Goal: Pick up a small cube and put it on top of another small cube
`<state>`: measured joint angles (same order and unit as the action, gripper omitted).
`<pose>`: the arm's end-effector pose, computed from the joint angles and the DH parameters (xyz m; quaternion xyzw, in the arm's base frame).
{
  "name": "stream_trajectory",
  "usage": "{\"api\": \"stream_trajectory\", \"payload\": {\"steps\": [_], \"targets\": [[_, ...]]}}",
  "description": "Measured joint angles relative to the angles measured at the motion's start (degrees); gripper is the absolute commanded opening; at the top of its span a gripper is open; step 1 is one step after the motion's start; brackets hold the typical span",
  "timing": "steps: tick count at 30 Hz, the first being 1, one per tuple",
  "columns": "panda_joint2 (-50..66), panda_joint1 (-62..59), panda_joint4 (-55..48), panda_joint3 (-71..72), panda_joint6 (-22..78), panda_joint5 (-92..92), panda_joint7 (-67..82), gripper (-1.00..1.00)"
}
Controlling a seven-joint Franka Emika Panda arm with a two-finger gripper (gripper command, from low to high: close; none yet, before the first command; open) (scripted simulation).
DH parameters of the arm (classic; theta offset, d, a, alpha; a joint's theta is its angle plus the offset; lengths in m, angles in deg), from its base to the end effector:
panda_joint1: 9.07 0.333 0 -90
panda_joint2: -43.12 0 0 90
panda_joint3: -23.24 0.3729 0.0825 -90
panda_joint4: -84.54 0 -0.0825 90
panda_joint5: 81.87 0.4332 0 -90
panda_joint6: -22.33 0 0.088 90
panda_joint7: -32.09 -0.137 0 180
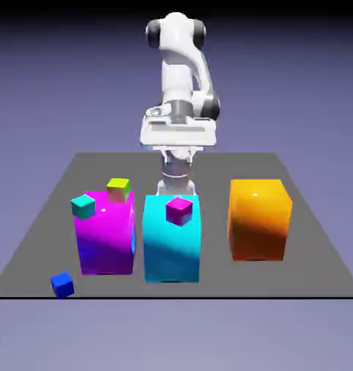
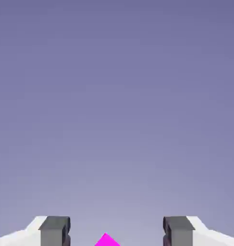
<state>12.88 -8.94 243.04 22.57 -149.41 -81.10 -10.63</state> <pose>0.4328 -0.0050 0.4544 -0.8612 0.3481 -0.3432 0.1392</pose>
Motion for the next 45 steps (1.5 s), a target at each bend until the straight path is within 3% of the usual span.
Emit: {"api": "stream_trajectory", "payload": {"steps": [45], "targets": [[88.6, -20.5, -91.9, -24.5, 83.1, 28.4, -9.7, 0.0]]}}
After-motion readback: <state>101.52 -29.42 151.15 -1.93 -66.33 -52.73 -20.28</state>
